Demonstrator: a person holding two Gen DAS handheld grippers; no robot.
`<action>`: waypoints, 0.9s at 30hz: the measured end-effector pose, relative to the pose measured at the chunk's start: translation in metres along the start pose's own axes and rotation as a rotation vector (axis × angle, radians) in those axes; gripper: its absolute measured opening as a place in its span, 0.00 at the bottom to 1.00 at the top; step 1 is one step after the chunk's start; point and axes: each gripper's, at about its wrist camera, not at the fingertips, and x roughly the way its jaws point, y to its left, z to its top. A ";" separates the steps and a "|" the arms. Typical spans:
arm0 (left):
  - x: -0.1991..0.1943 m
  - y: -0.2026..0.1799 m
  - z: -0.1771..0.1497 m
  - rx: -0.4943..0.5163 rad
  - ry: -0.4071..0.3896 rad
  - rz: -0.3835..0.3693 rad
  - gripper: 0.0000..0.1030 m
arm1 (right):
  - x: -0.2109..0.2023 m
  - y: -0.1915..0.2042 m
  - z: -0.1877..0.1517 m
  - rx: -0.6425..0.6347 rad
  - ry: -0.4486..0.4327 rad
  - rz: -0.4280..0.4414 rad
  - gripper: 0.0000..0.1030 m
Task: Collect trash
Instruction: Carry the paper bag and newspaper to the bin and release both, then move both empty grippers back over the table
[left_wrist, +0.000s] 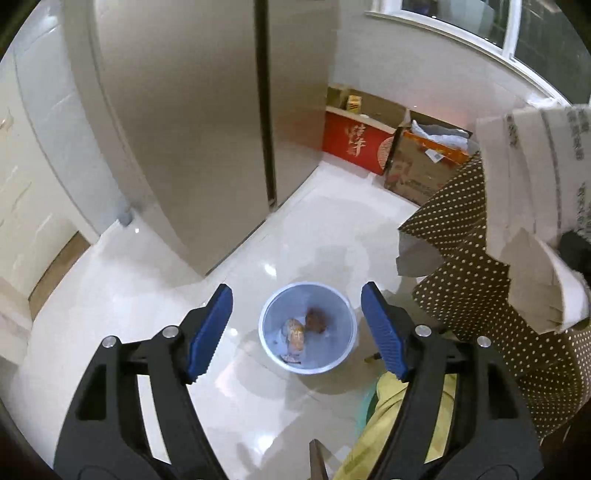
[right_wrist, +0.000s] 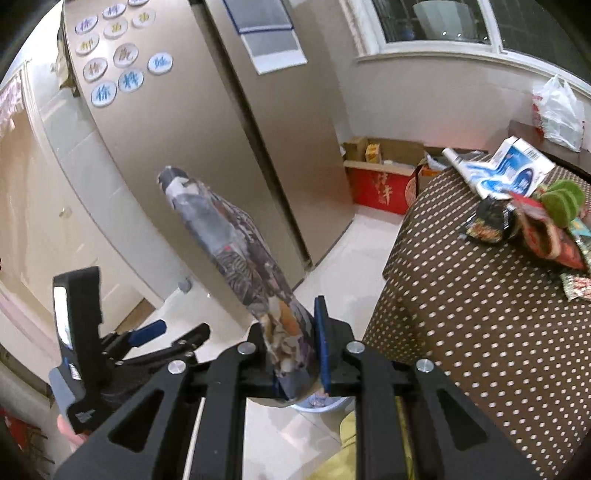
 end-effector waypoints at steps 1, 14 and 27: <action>0.000 0.006 -0.003 -0.010 0.006 -0.004 0.69 | 0.005 0.002 -0.001 -0.002 0.012 0.002 0.15; -0.003 0.043 -0.019 -0.113 0.039 0.050 0.72 | 0.103 0.029 -0.023 -0.099 0.211 -0.029 0.83; -0.006 0.025 -0.020 -0.081 0.036 0.011 0.74 | 0.038 0.017 -0.015 -0.086 0.104 0.002 0.83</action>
